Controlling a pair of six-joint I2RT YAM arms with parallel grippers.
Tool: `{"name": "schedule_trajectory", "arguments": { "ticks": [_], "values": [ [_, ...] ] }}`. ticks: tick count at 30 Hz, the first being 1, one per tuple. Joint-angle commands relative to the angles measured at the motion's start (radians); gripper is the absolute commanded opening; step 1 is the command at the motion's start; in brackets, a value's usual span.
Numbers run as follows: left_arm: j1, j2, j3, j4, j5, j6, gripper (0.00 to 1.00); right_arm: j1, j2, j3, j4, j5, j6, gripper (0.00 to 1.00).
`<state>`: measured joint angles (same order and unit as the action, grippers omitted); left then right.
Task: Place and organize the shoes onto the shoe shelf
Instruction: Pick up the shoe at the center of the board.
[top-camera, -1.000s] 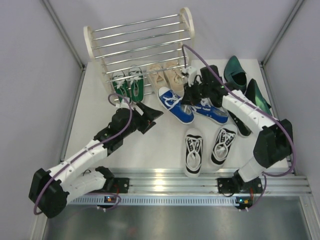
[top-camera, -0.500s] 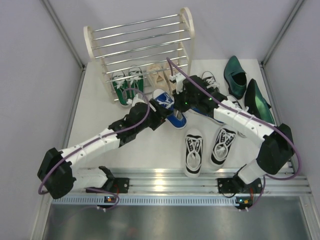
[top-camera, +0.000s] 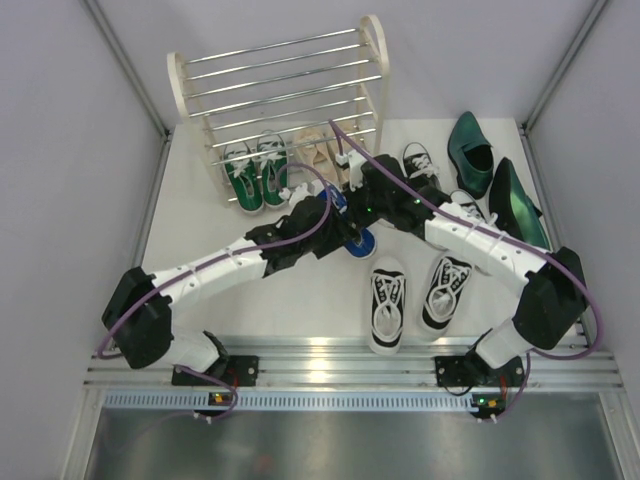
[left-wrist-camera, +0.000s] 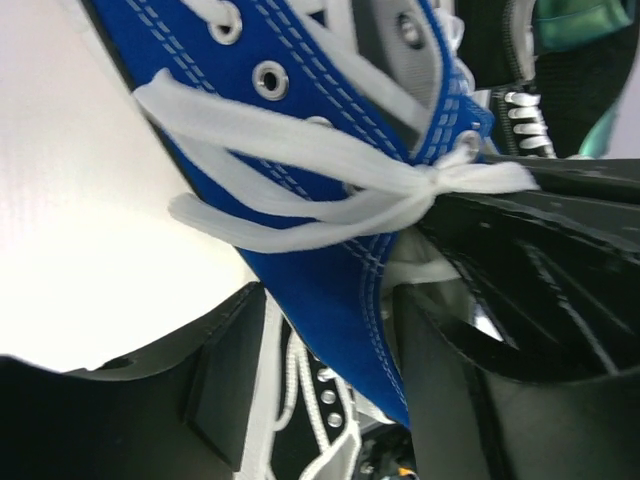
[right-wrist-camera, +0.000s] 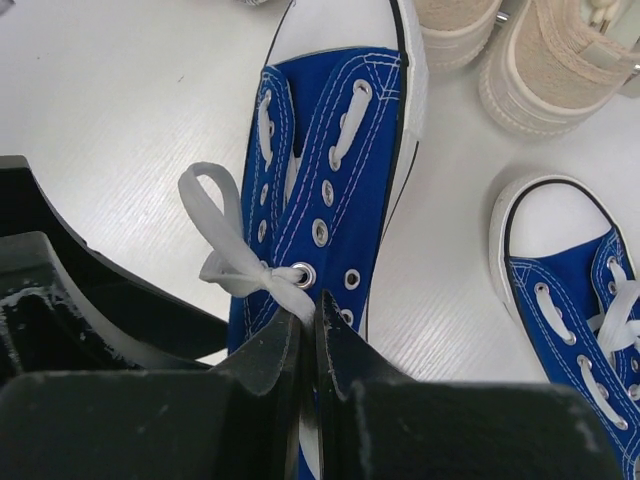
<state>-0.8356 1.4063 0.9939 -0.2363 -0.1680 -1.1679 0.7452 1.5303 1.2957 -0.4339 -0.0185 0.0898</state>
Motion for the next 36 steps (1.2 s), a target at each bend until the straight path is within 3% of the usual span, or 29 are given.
{"name": "schedule_trajectory", "arguments": {
  "ticks": [1,7,10,11,14,18,19,20,22,23,26,32,36],
  "values": [
    [-0.011,0.022,0.049,-0.092,-0.039,0.071,0.58,0.013,-0.062,0.037,0.119,0.002,0.021,0.0],
    [-0.014,0.023,0.043,-0.093,-0.056,0.138,0.49,0.003,-0.062,0.034,0.118,-0.011,0.031,0.0],
    [-0.016,0.019,0.034,-0.095,-0.062,0.188,0.27,-0.001,-0.064,0.034,0.115,-0.032,0.036,0.0],
    [-0.016,0.016,0.035,-0.095,-0.071,0.203,0.12,-0.003,-0.065,0.033,0.113,-0.044,0.031,0.0],
    [-0.016,-0.032,0.017,-0.1,-0.108,0.304,0.0,-0.02,-0.073,0.027,0.106,-0.09,-0.007,0.0],
    [-0.016,-0.179,-0.027,-0.101,-0.126,0.468,0.0,-0.059,-0.085,0.014,0.08,-0.233,-0.079,0.0],
    [-0.016,-0.208,-0.04,-0.101,-0.143,0.494,0.0,-0.072,-0.087,0.019,0.069,-0.288,-0.161,0.0],
    [-0.016,-0.237,-0.049,-0.101,-0.159,0.52,0.0,-0.084,-0.087,0.03,0.01,-0.437,-0.214,0.02],
    [-0.016,-0.314,-0.072,-0.101,-0.211,0.586,0.0,-0.121,-0.087,0.062,-0.047,-0.584,-0.347,0.16],
    [-0.016,-0.335,-0.077,-0.103,-0.223,0.608,0.0,-0.13,-0.087,0.073,-0.077,-0.675,-0.382,0.31],
    [-0.008,-0.406,-0.078,-0.116,-0.245,0.678,0.0,-0.144,-0.09,0.108,-0.141,-0.73,-0.464,0.56],
    [0.042,-0.431,-0.057,-0.167,-0.252,0.732,0.0,-0.193,-0.096,0.169,-0.2,-0.773,-0.516,0.81],
    [0.104,-0.443,-0.041,-0.173,-0.206,0.754,0.0,-0.245,-0.114,0.174,-0.198,-0.805,-0.501,0.85]
  ]
}}
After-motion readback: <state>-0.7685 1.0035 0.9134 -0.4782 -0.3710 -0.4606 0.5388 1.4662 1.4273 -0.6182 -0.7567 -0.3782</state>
